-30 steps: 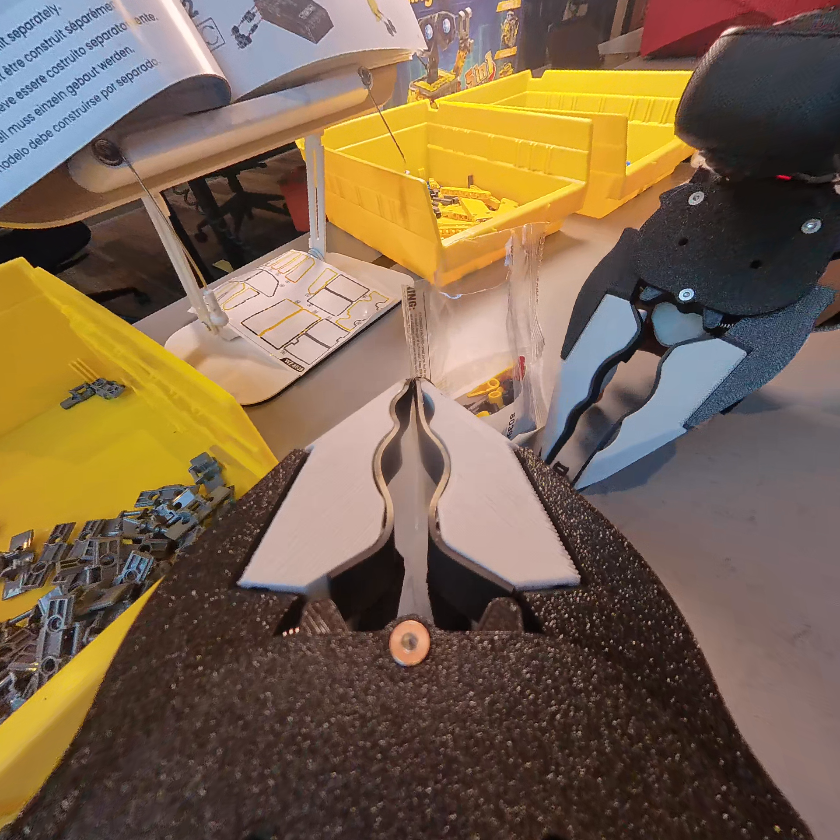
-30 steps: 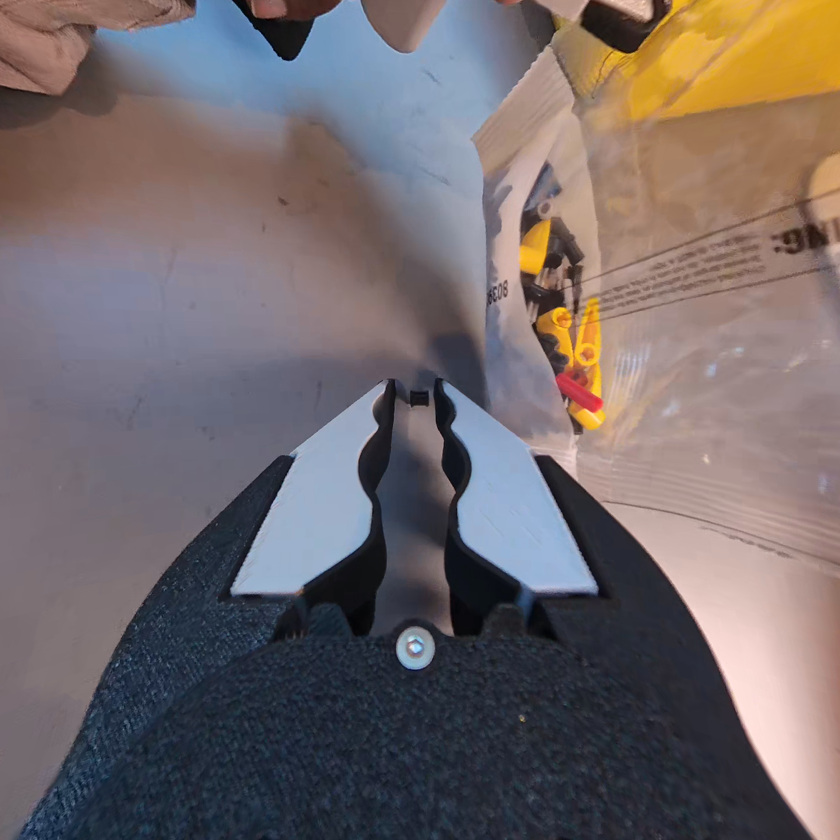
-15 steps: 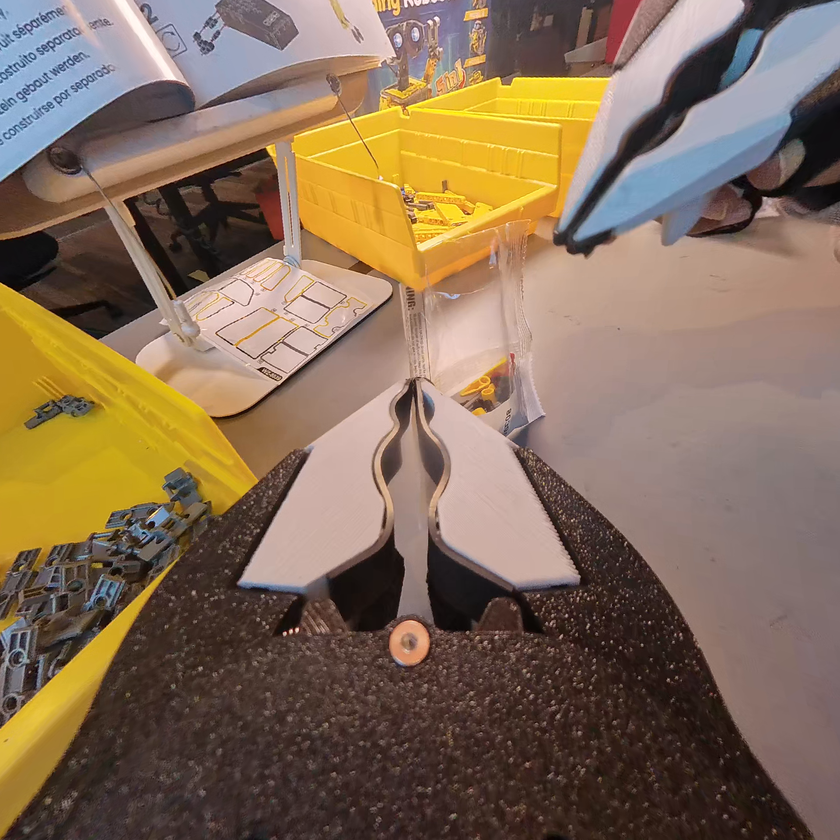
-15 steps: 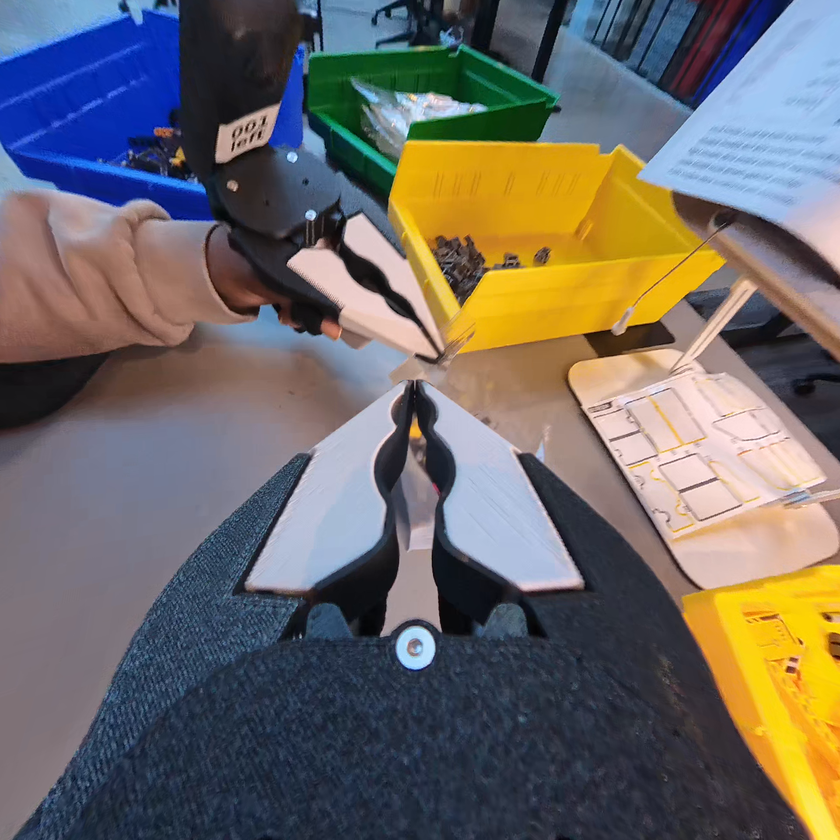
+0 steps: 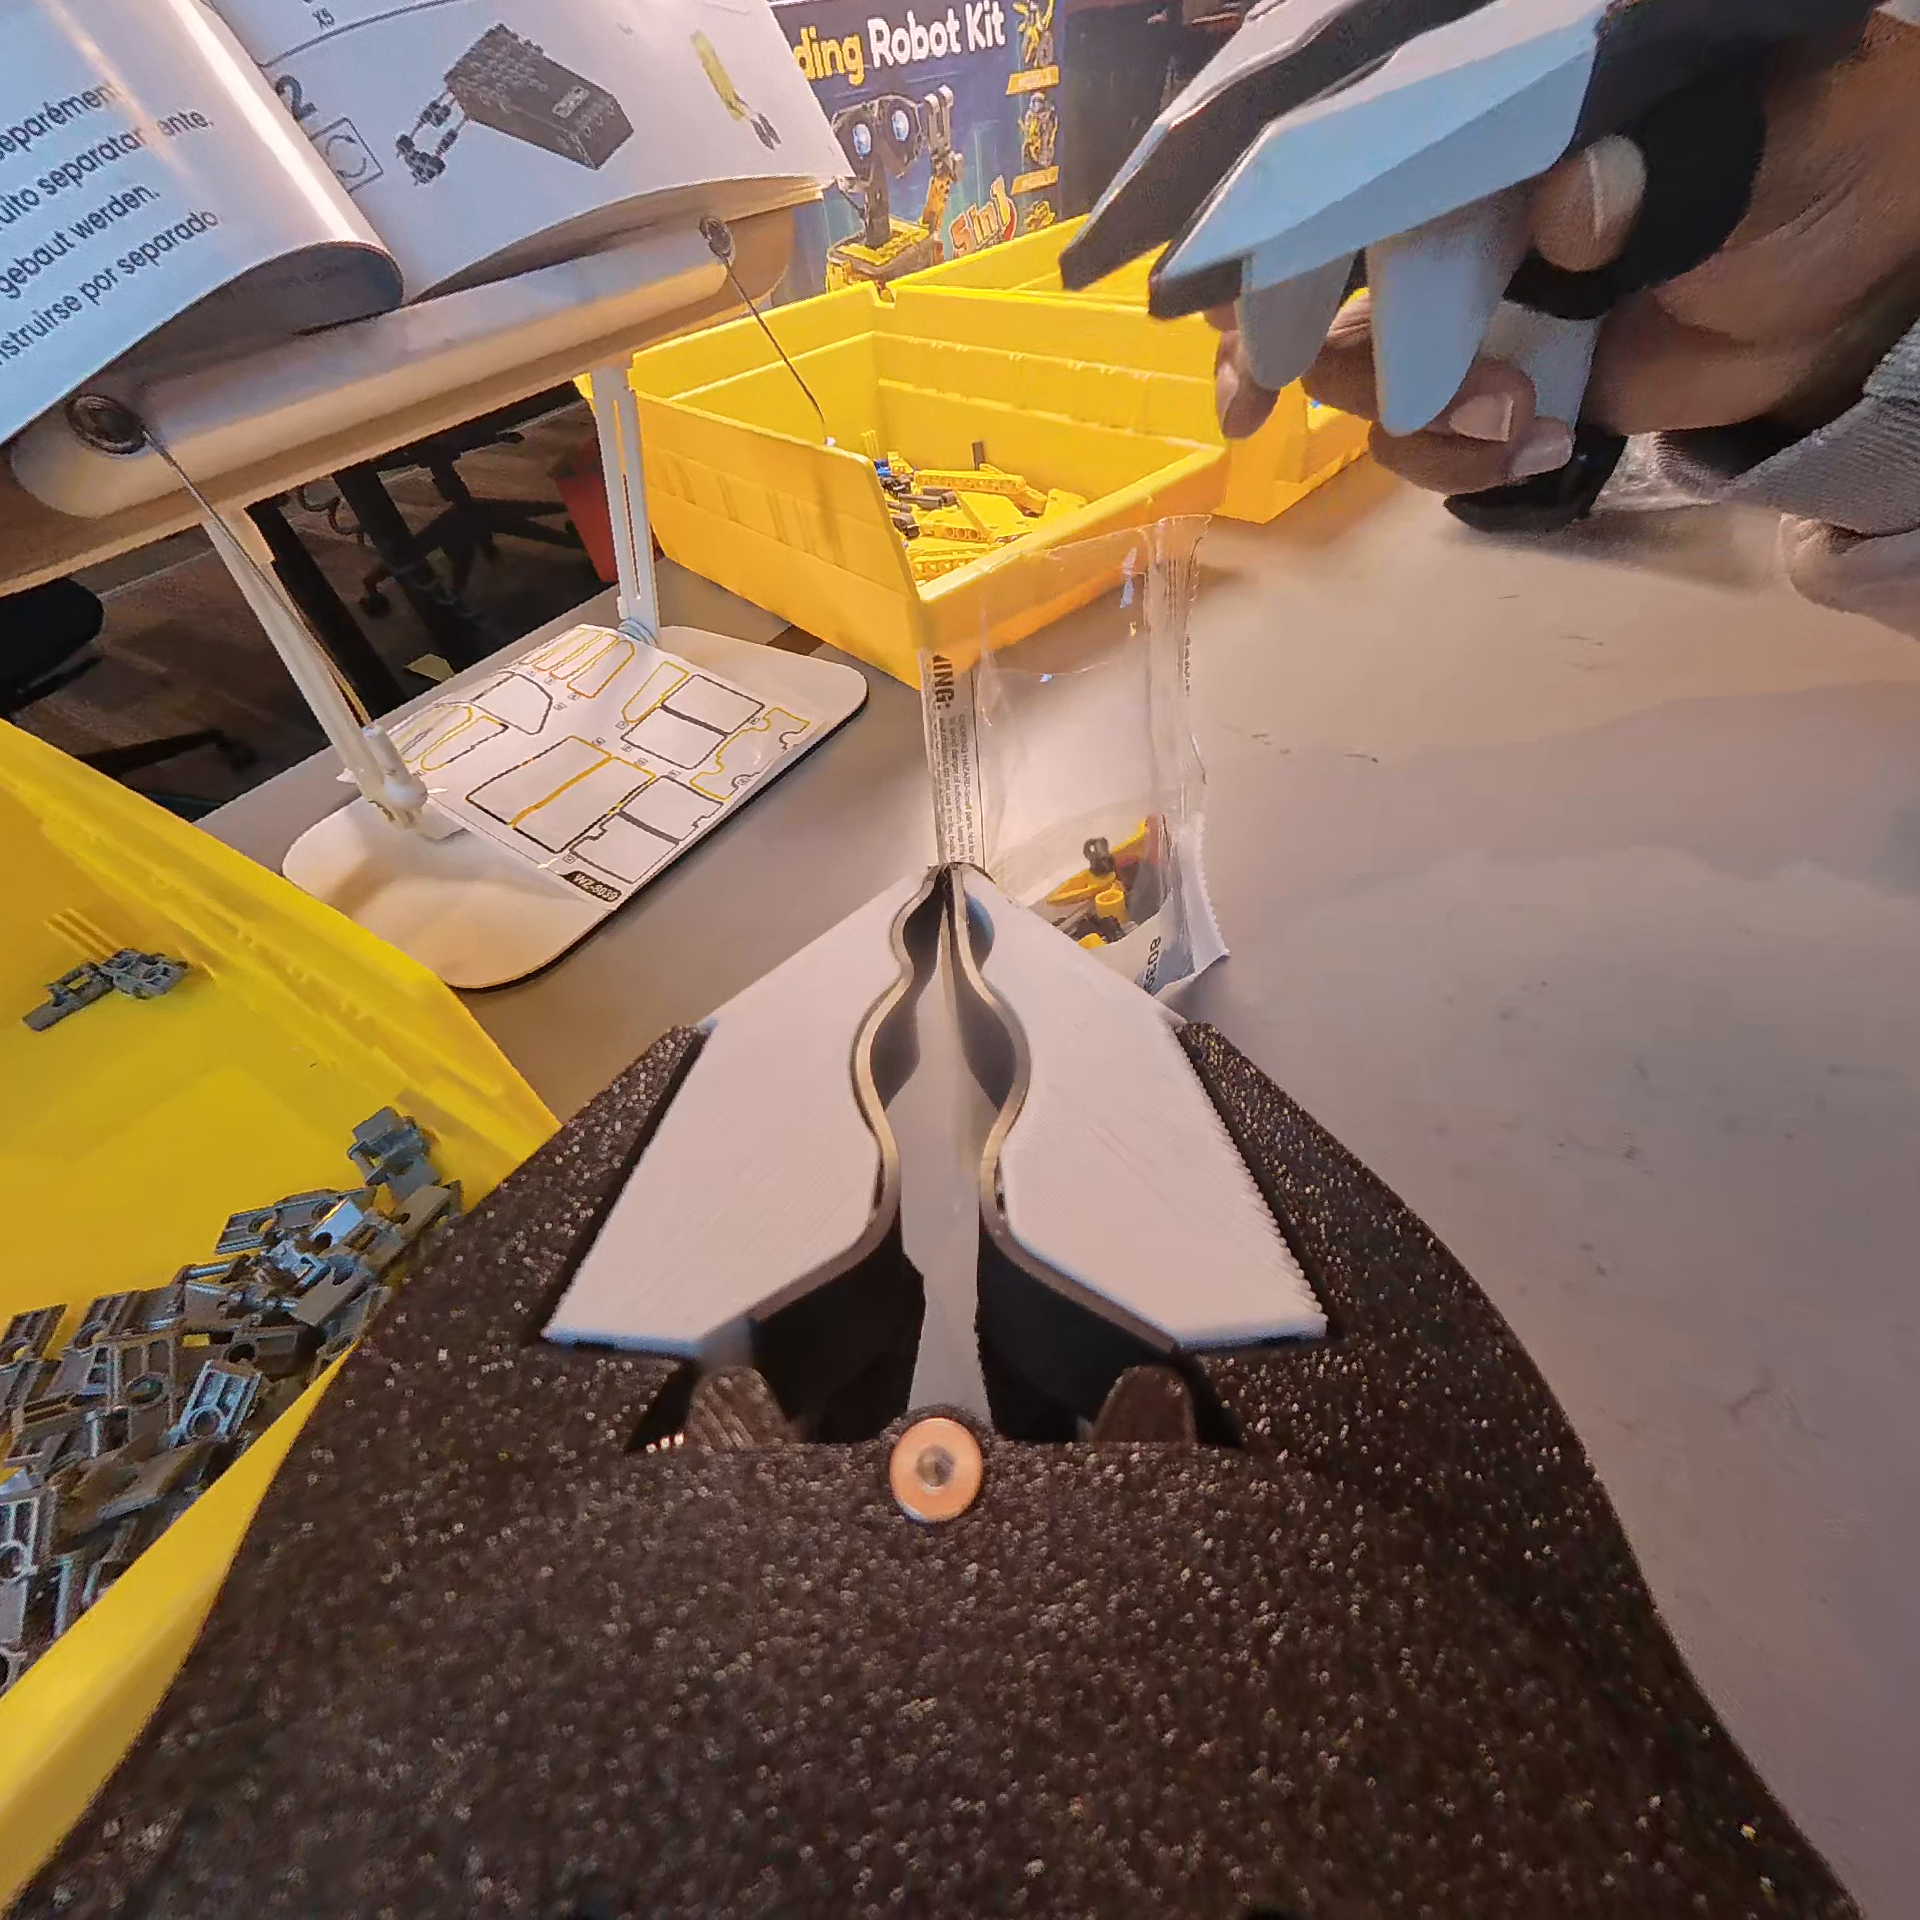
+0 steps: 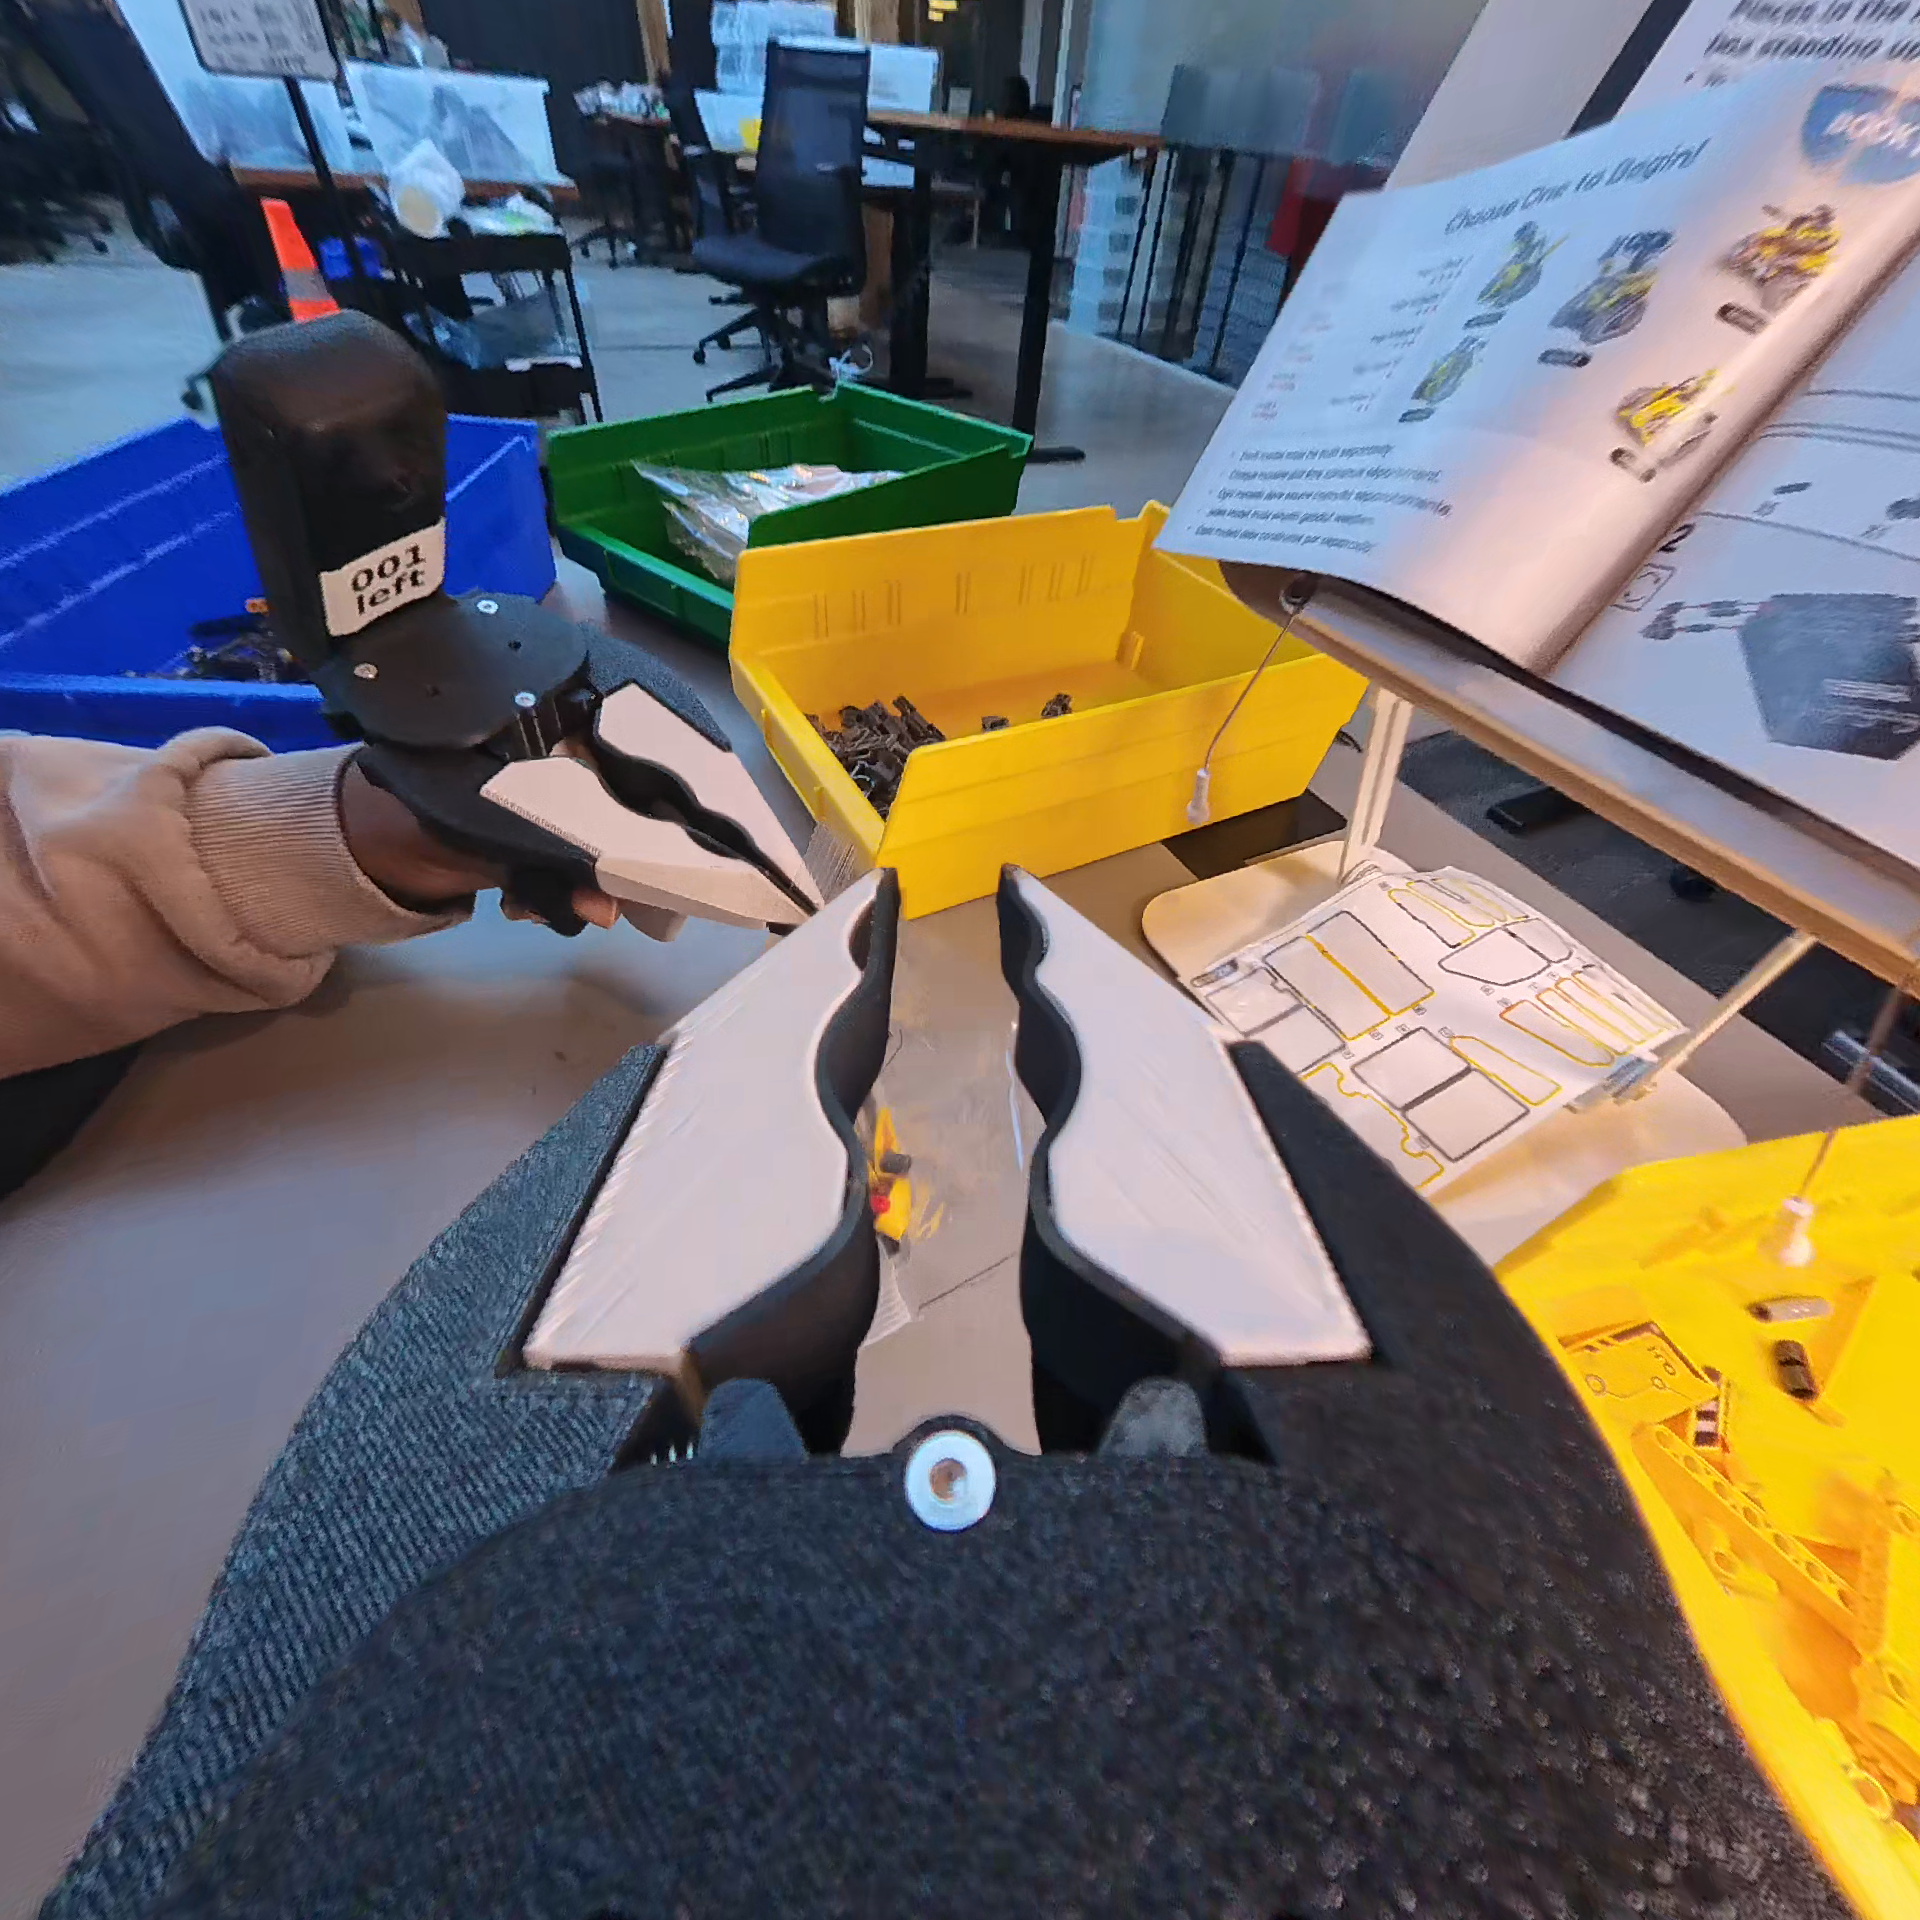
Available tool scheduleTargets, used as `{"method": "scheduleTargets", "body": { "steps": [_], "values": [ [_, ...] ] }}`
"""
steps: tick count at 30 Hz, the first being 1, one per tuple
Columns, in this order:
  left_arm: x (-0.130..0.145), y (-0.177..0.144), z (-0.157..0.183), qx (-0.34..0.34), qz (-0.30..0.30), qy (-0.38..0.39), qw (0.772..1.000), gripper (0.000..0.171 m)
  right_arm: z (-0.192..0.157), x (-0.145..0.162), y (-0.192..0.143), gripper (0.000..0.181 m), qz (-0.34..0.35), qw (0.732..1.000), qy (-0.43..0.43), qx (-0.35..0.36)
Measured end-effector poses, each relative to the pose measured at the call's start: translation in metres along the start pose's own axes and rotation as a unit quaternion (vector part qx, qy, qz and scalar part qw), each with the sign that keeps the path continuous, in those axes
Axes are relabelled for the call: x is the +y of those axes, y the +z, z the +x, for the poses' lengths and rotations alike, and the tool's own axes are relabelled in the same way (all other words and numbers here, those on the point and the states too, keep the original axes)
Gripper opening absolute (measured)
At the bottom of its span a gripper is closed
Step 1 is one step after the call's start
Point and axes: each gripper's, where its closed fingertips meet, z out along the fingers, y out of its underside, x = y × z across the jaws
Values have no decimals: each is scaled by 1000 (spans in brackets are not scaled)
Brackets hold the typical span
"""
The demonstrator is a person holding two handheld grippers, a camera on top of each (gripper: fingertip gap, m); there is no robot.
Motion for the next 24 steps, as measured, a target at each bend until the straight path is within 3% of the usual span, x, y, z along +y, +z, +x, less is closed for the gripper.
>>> {"method": "scheduleTargets", "body": {
  "steps": [3,6,9,11,12,13,15,19,21,24],
  "values": [
    [1,-1,-1,0,0,-2,1000,0,6,9,-18,25,5,1000,-2,12],
    [0,0,0,7,6,-12,1000,0,7,43,-28,34,-27,999,16,14],
    [-2,0,4,21,17,-15,1000,0,6,81,-24,38,-55,998,42,8],
    [-5,-1,10,36,25,-21,999,0,3,98,-13,30,-60,996,69,-13],
    [-5,-1,12,46,24,-23,998,0,-5,99,-10,9,-54,995,77,-43],
    [-3,-1,15,55,19,-25,998,0,-10,95,-9,0,-38,995,72,-64],
    [3,-4,14,61,2,-20,998,0,-11,88,-16,0,-42,994,53,-82],
    [11,-8,36,143,-23,-35,989,0,-15,78,-36,0,-37,994,24,-100],
    [30,-5,49,177,-67,-34,981,0,-20,90,-39,0,-65,993,4,-99],
    [35,-4,57,188,-81,-20,979,1,-28,113,-40,0,-112,987,-5,-114]
  ]
}}
